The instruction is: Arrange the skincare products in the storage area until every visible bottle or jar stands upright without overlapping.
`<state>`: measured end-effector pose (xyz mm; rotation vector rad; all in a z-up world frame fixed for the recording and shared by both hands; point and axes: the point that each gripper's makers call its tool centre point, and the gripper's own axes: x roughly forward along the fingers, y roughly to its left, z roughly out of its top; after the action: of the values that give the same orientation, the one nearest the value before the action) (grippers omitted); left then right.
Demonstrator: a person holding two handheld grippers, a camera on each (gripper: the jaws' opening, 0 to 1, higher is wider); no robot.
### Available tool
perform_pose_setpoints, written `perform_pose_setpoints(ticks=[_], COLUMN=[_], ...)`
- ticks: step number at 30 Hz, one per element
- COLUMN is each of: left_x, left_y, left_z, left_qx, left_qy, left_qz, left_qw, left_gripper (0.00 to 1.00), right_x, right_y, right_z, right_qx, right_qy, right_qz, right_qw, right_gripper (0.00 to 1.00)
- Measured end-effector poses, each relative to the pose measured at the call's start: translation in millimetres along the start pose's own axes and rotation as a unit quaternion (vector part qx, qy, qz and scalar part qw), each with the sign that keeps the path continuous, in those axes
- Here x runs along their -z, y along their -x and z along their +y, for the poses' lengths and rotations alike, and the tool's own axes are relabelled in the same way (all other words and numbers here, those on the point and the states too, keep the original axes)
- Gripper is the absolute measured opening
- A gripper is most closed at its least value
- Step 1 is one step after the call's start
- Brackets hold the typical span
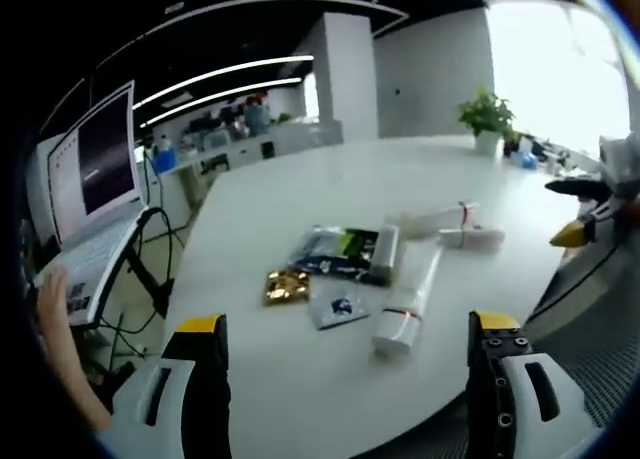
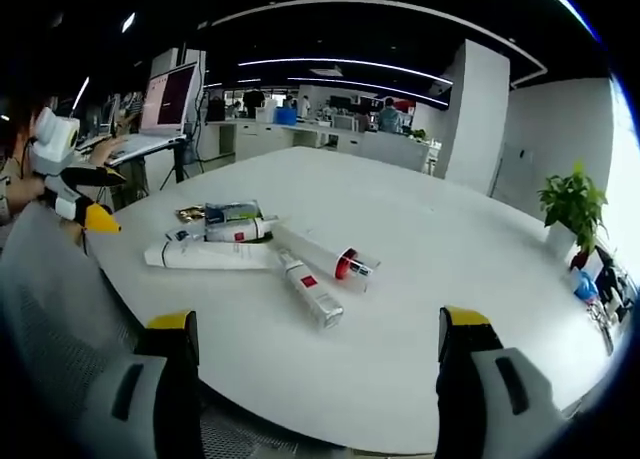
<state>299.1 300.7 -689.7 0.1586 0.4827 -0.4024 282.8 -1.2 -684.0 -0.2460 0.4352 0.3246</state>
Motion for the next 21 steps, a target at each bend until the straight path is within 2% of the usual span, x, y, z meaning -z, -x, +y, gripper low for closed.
perform_pose_setpoints(ticks=[4, 10, 17, 21], left_x=[-4.7, -24.7, -34.0, -39.9], left_y=[-0.4, -5.1, -16.1, -20.3], left_z=[-2.3, -10.7, -17.1, -19.4], left_qx=[-0.001, 0.013, 0.027, 0.032], left_qy=[-0.016, -0.019, -0.022, -0.021], left_qz=[0.004, -0.016, -0.023, -0.030], left_qw=[0.9999, 0.9996, 0.9991, 0.9988], left_gripper=[0.97, 0.97, 0.97, 0.97], right_x=[-1.5, -4.9, -20.1, -23.8], right_y=[-0.5, -6.3, -12.7, -18.4], right_z=[-0.3, 2.2, 4.8, 3.2], right_qx=[-0.008, -0.024, -0.057, -0.065], right_qy=[-0.003, 0.019, 0.014, 0.041], right_qz=[0.008, 0.020, 0.015, 0.025], right_qw=[0.9999, 0.9993, 0.9982, 0.9967], right_gripper=[1.00, 1.00, 1.00, 1.00])
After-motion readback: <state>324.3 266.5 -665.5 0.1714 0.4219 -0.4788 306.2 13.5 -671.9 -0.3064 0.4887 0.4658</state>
